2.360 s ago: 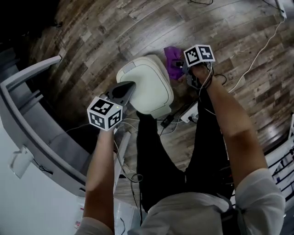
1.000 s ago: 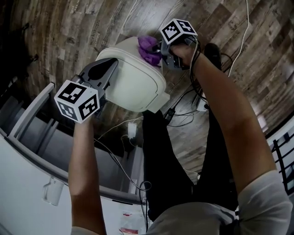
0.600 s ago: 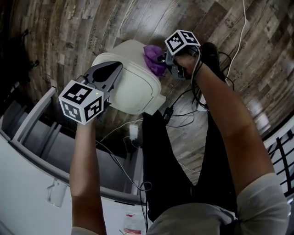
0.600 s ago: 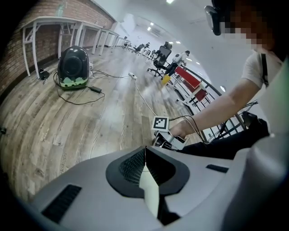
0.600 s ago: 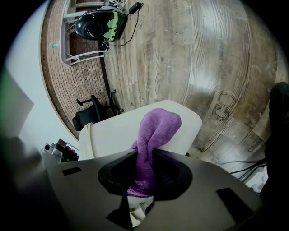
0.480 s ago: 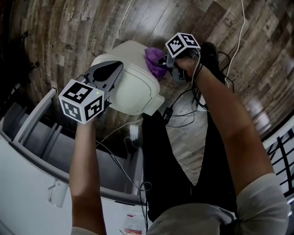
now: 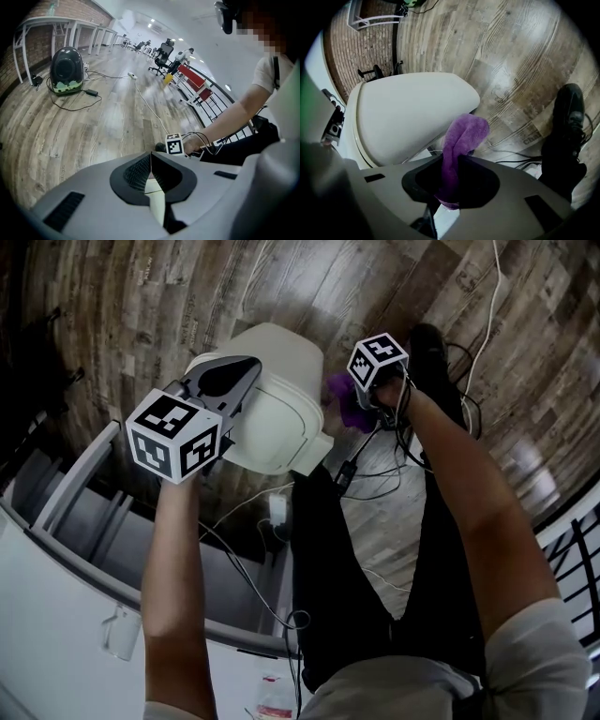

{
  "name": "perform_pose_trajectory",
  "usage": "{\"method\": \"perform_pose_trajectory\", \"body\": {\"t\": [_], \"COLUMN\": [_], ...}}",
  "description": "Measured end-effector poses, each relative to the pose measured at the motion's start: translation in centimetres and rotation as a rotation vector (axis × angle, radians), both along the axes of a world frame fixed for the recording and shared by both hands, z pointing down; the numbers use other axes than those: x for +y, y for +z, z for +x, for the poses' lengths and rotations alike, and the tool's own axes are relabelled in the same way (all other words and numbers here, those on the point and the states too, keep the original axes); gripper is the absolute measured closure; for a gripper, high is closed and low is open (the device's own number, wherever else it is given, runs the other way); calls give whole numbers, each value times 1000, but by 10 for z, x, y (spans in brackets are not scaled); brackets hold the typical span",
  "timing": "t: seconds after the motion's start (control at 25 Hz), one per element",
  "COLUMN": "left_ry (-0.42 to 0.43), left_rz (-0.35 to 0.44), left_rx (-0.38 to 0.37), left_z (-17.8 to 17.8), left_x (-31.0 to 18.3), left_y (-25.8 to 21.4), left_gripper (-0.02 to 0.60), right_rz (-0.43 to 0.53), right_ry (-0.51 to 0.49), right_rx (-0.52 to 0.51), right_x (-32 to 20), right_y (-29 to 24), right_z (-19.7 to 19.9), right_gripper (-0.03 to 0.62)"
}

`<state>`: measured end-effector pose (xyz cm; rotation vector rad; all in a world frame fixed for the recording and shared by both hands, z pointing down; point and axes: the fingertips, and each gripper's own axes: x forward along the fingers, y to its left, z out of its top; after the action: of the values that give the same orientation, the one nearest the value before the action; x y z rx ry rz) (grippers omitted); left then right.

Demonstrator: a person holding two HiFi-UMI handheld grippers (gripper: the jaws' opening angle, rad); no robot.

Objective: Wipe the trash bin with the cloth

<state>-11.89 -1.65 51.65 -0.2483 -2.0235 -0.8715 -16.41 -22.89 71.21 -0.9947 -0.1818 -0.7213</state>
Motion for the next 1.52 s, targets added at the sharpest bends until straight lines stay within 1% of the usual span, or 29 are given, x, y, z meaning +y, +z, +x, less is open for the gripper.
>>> {"method": "perform_pose_trajectory", "body": {"t": [0.04,0.12,0.24,0.44,0.68,0.88,0.96,1.04,1.2,1.32,1.52], "left_ry": [3,8,19,51,58,62,61,59,67,75,82], "left_rz": [-1,-4,-12,-25,-22,-32,-37,-37,-23,-15,-5], "left_rx": [3,12,24,36,37,42,48,54,68,75,65], "left_z": [0,-1,-1,-1,2,14,21,26,36,42,37], "left_x": [1,6,15,33,60,83,92,97,101,105,108], "left_y": [1,2,5,11,29,40,44,49,60,67,72], "left_gripper": [577,577,577,577,577,577,577,577,577,577,577], "right_rz": [-6,-19,-50,-99,-119,-131,-117,-96,-51,-30,-1], "right_ry": [2,50,135,225,376,547,587,582,489,442,396], "right_rx": [-12,-34,-49,-44,-14,53,87,113,107,71,15], "right_x": [1,15,50,117,200,265,280,282,257,239,212], "right_y": [3,8,12,13,20,21,21,22,39,55,72], "right_z": [-4,-11,-17,-9,22,64,84,103,125,122,101], "right_gripper": [503,503,503,503,503,503,503,503,503,503,503]}}
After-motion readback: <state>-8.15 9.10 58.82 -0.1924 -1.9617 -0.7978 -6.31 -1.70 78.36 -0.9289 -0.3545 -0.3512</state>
